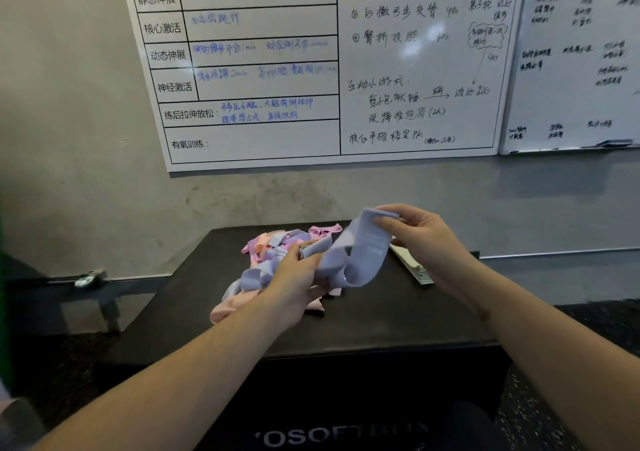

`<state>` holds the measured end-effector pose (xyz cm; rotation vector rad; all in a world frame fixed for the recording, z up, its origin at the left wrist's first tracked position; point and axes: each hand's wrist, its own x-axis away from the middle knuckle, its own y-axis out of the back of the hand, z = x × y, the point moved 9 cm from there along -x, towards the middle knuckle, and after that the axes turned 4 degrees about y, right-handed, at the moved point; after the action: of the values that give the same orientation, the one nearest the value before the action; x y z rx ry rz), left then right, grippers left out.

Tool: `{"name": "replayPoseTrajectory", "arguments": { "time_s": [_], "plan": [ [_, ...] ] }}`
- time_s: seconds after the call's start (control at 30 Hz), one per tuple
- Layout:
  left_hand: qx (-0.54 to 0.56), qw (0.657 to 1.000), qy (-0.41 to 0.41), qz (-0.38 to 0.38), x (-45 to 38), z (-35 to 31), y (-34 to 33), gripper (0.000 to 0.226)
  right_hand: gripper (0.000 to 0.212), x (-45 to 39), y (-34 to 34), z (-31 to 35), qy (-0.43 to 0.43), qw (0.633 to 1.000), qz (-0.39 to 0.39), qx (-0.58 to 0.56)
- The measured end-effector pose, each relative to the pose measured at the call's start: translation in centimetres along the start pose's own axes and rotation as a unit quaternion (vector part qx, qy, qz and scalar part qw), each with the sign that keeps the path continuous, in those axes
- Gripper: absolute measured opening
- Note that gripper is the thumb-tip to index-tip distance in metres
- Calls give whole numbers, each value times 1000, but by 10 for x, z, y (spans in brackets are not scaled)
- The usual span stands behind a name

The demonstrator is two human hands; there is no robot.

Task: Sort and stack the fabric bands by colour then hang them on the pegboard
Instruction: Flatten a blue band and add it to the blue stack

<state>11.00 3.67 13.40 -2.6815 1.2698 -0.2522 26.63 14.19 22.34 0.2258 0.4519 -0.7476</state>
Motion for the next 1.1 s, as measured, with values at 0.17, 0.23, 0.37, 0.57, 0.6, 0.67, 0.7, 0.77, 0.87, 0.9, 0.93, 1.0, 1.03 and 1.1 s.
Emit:
{"name": "replayPoseTrajectory", "arguments": {
  "time_s": [0.17, 0.23, 0.37, 0.57, 0.6, 0.67, 0.7, 0.77, 0.87, 0.9, 0.93, 1.0, 1.03, 1.1],
  "plan": [
    [-91, 992, 85, -8, 6, 11, 4, 13, 14, -11, 1, 10, -4, 1000, 3, -14],
    [-114, 992, 56, 5, 8, 2, -2, 29, 14, -12, -3, 12, 1, 1000, 14, -18],
    [-82, 994, -58, 40, 20, -30, -27, 27, 15, -12, -13, 17, 16, 999, 24, -37],
    [-122, 980, -126, 94, 33, -37, -66, 26, 16, -6, -22, 18, 14, 999, 39, -17],
    [-120, 980, -131, 85, 34, -37, -67, 24, 15, -4, -21, 17, 9, 999, 37, -24],
    [-114, 983, -133, 63, 34, -36, -67, 13, 15, -2, -19, 13, 4, 999, 28, -25],
    [-116, 984, -130, 40, 32, -35, -65, 8, 15, -1, -16, 10, 5, 1000, 20, -13],
    [-112, 987, -116, -6, 26, -32, -58, 10, 22, 1, -9, 5, 4, 1000, -1, 5],
    [-25, 996, -86, -30, 20, -25, -54, 11, 40, 9, -6, -13, -29, 999, -17, -37],
    [7, 997, -76, -20, 17, -23, -54, 12, 43, 13, -7, -20, -45, 998, -10, -41],
    [36, 997, -65, -10, 15, -21, -54, 15, 44, 18, -10, -28, -61, 998, 2, -32],
    [85, 995, -43, 12, 9, -20, -54, 20, 40, 25, -12, -44, -73, 997, 27, 15],
    [102, 994, -30, 22, 6, -18, -56, 22, 38, 28, -11, -52, -73, 996, 35, 42],
    [140, 990, -6, 26, -3, -13, -57, 22, 36, 33, -10, -69, -81, 992, 49, 85]
  ]
}}
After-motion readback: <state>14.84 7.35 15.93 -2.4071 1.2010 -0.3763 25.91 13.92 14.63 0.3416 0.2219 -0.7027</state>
